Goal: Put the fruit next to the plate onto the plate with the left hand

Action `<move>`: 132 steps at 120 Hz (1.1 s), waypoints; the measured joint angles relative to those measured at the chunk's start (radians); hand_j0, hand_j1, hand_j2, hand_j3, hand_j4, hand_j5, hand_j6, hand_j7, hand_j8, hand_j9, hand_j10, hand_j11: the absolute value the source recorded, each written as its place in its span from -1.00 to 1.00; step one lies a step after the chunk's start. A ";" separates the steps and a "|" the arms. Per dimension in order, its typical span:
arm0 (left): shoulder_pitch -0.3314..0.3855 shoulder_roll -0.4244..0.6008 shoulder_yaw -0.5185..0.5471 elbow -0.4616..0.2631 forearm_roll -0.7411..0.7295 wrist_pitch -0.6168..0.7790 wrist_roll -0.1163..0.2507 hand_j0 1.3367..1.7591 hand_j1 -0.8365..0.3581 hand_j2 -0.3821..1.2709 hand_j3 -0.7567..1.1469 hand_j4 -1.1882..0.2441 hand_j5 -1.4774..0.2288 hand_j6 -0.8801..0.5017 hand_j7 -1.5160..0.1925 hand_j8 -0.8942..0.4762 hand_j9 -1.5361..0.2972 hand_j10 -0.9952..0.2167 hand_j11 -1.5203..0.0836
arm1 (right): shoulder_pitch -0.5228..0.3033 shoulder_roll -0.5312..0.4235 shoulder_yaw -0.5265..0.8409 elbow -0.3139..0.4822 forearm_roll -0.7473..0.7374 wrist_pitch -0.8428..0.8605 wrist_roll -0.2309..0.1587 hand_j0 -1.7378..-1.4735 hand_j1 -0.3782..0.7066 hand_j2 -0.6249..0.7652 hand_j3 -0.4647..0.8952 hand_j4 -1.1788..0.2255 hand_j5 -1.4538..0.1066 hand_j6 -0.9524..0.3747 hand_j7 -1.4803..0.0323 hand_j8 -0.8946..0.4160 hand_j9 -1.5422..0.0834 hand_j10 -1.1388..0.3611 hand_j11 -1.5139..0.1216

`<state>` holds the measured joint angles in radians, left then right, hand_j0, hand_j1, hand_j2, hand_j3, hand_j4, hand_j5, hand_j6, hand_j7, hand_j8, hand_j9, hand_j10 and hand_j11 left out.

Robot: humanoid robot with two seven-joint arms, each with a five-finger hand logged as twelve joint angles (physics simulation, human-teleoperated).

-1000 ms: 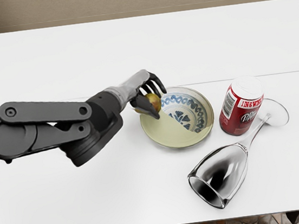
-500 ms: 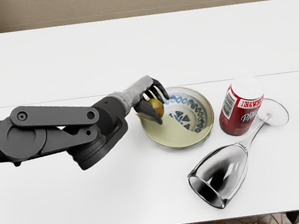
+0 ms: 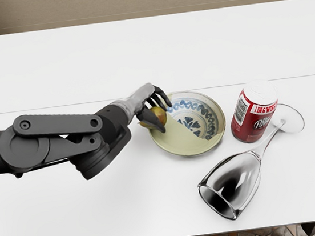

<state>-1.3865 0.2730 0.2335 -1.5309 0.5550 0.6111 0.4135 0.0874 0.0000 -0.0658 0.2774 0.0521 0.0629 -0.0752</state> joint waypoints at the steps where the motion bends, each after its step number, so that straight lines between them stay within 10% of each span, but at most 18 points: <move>1: 0.000 0.000 0.000 0.000 0.000 0.000 0.000 0.51 -0.12 -0.01 -0.20 -0.23 -0.27 -0.62 -0.23 -0.40 -0.26 -0.34 -0.16 | 0.000 0.000 0.000 0.000 0.000 0.000 0.000 -0.40 -0.92 -0.10 -0.32 0.66 0.84 0.42 0.93 0.35 0.88 0.50 0.83; 67: -0.004 -0.083 -0.010 0.018 0.001 0.000 -0.005 0.52 -0.06 -0.11 -0.20 -0.19 -0.21 -0.63 -0.15 -0.42 -0.20 -0.31 -0.11 | 0.000 0.000 0.000 0.000 0.000 0.000 0.000 -0.40 -0.92 -0.10 -0.32 0.66 0.84 0.42 0.93 0.35 0.88 0.50 0.83; 132: -0.016 0.051 -0.187 0.011 -0.166 -0.041 -0.003 0.52 0.86 -0.50 -0.20 0.56 0.62 0.17 0.67 0.21 0.58 0.53 0.78 | 0.000 0.000 0.000 0.000 0.000 0.000 0.000 -0.40 -0.92 -0.11 -0.32 0.66 0.84 0.42 0.93 0.35 0.88 0.50 0.83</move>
<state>-1.4025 0.3243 0.0460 -1.5203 0.3886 0.5700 0.4106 0.0874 0.0000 -0.0656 0.2773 0.0521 0.0629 -0.0752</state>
